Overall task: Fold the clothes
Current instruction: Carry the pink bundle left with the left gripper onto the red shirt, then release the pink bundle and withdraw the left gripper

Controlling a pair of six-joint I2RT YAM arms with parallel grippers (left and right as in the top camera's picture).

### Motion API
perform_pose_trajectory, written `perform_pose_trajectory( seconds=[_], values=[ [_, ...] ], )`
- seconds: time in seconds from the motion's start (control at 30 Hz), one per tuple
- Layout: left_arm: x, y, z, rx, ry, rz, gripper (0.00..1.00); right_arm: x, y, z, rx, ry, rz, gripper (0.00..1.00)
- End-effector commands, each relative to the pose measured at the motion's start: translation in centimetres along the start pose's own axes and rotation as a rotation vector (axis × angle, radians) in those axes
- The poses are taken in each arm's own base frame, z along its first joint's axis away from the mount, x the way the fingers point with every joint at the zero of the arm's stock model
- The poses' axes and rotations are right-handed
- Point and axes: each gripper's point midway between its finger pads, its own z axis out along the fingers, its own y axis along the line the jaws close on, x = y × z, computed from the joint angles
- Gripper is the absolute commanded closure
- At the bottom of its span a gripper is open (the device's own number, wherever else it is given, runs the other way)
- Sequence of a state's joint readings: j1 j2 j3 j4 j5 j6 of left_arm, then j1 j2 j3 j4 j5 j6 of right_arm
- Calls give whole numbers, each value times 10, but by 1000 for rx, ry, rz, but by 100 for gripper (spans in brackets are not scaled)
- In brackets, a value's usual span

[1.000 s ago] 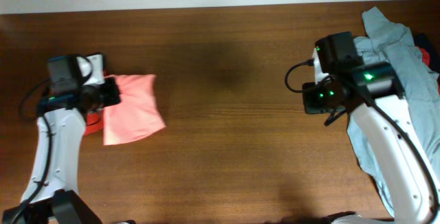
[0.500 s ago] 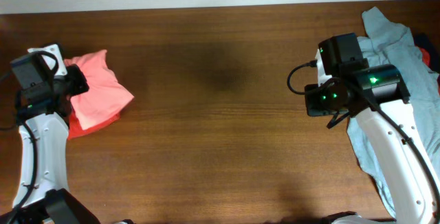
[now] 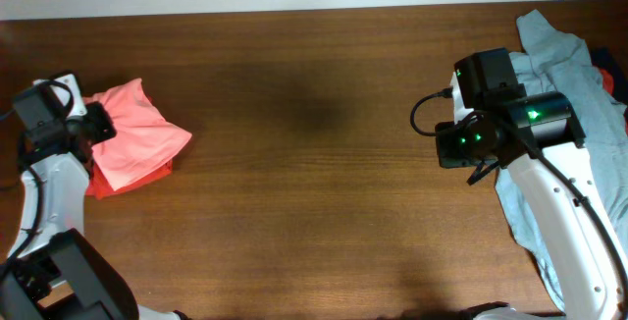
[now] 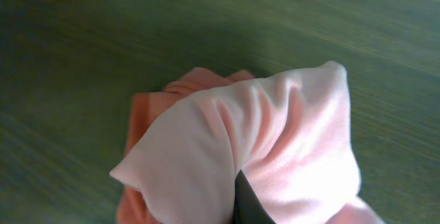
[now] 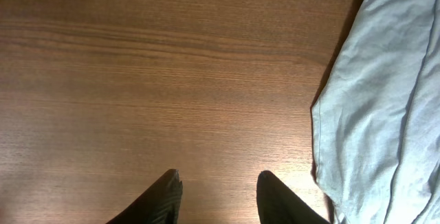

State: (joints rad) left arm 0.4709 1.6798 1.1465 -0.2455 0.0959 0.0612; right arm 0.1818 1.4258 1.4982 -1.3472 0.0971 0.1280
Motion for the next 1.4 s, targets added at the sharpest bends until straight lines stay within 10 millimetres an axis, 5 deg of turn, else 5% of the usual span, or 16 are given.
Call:
perform_pose_trajectory(
  seconds=[0.0, 0.03, 0.07, 0.17, 0.23, 0.43, 0.63, 0.77, 1.03, 1.2, 1.37],
  values=[
    [-4, 25, 0, -49, -15, -11, 57, -3, -5, -7, 12, -22, 8, 59],
    [-4, 31, -1, -59, -15, -21, 15, -3, -5, -7, 12, -22, 9, 59],
    [-3, 36, -2, -67, -15, -29, 1, -3, -4, -7, 11, -22, 9, 59],
    [-1, 56, -5, -87, -16, -163, 1, -3, -5, -7, 12, -22, 8, 59],
    [-3, 48, -7, 4, -22, -195, 1, -3, -5, -7, 12, -22, 8, 59],
    [-13, -15, -24, 405, -43, -198, 1, -3, -5, -6, 12, -21, 8, 59],
    [4, -45, -32, 530, 44, -219, 1, -3, -5, -6, 12, -22, 8, 59],
    [18, -101, -53, 746, 137, -219, 1, -4, -4, -6, 11, -27, 9, 51],
    [87, -195, -68, 587, 365, 160, 1, -18, 7, -7, -53, -83, 13, 5],
    [127, -238, -86, 448, 415, 438, 1, -29, 23, -10, -146, -124, 10, 1],
    [145, -270, -100, 436, 394, 583, 1, -40, 38, -8, -237, -142, 12, 1]
  ],
)
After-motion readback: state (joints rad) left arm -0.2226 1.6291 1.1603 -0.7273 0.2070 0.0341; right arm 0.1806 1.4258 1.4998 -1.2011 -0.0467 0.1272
